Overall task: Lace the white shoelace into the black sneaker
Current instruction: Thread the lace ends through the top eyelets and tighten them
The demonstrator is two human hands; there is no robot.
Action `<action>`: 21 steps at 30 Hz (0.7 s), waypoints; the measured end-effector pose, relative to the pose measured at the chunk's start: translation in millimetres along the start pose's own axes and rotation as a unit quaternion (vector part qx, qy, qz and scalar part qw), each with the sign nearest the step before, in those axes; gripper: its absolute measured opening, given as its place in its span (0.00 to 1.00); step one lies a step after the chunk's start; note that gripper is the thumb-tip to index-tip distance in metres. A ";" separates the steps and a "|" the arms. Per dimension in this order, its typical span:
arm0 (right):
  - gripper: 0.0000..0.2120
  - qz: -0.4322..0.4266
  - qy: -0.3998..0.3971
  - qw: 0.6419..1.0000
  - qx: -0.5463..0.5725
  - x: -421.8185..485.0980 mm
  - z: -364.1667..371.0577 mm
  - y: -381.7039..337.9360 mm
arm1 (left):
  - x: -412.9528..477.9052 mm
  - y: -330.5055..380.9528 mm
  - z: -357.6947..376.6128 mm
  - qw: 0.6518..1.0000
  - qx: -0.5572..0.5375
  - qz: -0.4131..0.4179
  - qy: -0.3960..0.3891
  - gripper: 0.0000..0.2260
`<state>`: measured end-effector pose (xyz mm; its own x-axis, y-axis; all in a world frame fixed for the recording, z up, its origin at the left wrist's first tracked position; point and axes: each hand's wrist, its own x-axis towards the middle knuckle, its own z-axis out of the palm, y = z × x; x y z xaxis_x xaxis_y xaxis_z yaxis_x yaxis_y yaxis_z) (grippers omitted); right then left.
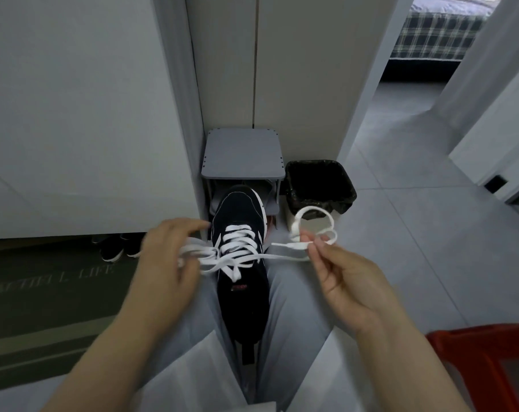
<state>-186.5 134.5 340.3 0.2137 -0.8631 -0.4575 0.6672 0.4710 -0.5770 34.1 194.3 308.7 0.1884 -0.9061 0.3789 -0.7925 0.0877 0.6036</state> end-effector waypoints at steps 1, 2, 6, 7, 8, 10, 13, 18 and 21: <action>0.07 0.001 -0.002 1.000 -0.019 1.0 -2.6 3.0 | -0.8 11.3 5.5 0.999 0.002 0.038 -0.027 0.14; 0.08 -0.003 -0.005 0.999 -0.054 1.9 -5.4 5.7 | -2.3 17.8 14.2 0.995 0.017 0.079 -0.058 0.13; 0.07 -0.054 -0.004 0.971 -0.234 3.7 -14.8 12.2 | -9.9 4.9 45.0 0.976 0.117 0.137 -0.124 0.12; 0.07 -0.058 0.001 0.966 -0.253 3.6 -16.1 12.9 | -8.8 1.4 45.0 0.981 0.103 0.127 -0.106 0.09; 0.06 -0.060 0.004 0.963 -0.263 3.5 -16.8 13.4 | -7.0 0.1 42.7 0.987 0.080 0.114 -0.081 0.07; 0.05 -0.066 0.004 0.961 -0.270 3.5 -16.2 14.7 | -1.6 0.1 36.0 0.995 0.049 0.086 -0.025 0.06; 0.05 -0.080 -0.006 0.959 -0.272 4.4 -11.9 19.1 | 2.0 1.4 30.4 0.998 0.032 0.054 0.030 0.13; 0.07 -0.106 -0.003 0.951 -0.290 8.1 -5.8 28.2 | -11.8 21.6 48.4 0.997 0.060 0.050 0.001 0.08; 0.06 -0.101 -0.017 0.955 -0.278 8.1 -5.2 31.0 | -12.2 27.7 62.8 0.992 0.110 0.054 -0.010 0.12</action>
<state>-167.8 143.0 315.2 0.1498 -0.9476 -0.2822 0.2172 0.3100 -0.9256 -26.6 181.8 276.8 0.0856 -0.9041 0.4187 -0.9151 0.0949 0.3920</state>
